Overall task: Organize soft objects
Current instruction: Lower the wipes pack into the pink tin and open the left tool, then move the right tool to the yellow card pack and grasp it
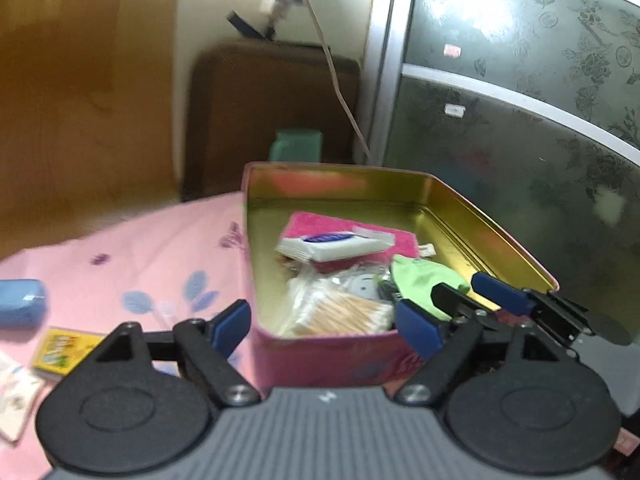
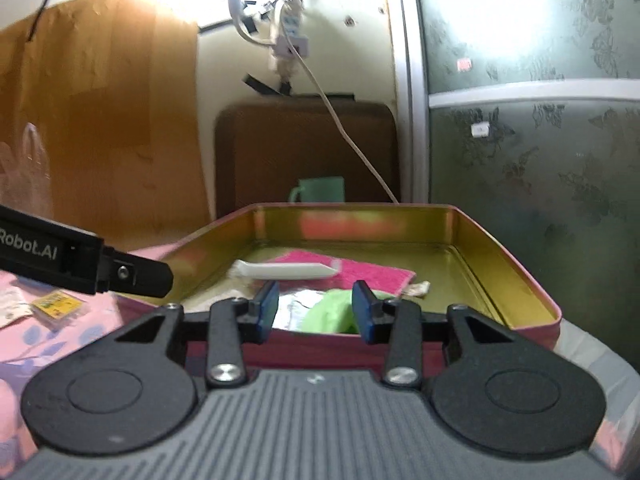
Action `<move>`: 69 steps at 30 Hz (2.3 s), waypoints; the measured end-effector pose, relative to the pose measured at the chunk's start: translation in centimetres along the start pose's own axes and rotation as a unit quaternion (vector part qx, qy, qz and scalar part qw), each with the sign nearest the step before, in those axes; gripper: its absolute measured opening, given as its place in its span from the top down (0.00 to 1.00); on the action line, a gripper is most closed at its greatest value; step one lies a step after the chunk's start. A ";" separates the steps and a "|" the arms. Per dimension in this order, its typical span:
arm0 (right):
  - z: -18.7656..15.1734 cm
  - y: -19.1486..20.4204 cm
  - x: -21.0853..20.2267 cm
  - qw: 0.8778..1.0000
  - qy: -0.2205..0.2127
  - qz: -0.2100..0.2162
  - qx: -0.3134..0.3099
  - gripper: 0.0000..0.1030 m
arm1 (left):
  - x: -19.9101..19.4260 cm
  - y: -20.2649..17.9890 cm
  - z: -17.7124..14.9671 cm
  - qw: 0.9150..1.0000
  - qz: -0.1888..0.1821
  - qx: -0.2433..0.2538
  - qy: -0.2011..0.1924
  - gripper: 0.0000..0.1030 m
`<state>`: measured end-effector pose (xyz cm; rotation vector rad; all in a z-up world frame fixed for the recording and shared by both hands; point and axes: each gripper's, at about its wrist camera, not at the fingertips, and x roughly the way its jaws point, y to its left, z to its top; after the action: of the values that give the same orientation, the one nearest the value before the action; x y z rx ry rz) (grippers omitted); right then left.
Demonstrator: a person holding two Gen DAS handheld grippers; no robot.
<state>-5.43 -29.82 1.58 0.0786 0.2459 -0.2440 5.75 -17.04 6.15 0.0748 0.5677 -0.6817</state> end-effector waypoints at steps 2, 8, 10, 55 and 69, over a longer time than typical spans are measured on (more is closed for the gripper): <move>0.2 0.9 -0.3 1.000 -0.014 0.009 -0.003 0.56 | -1.6 0.6 -0.5 1.000 -0.006 -0.005 -0.012 0.19; 0.0 5.0 -1.3 0.997 -0.015 0.068 -0.017 0.55 | -5.6 4.8 -2.6 0.997 0.061 -0.022 -0.028 0.15; -0.2 6.5 -1.1 0.996 -0.002 0.090 -0.027 0.54 | -6.5 6.9 -3.4 0.995 0.090 -0.035 -0.025 0.14; -1.6 18.3 5.4 0.960 0.174 0.183 -0.120 0.42 | -8.6 19.8 -9.1 0.957 0.192 -0.214 -0.027 0.08; 0.1 20.1 9.2 0.961 0.164 0.206 -0.082 0.26 | -8.6 20.7 -9.4 0.950 0.195 -0.242 -0.034 0.08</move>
<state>8.20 -12.51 0.31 0.0047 0.5706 0.2086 8.65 6.41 0.31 -0.2887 0.6179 -0.1475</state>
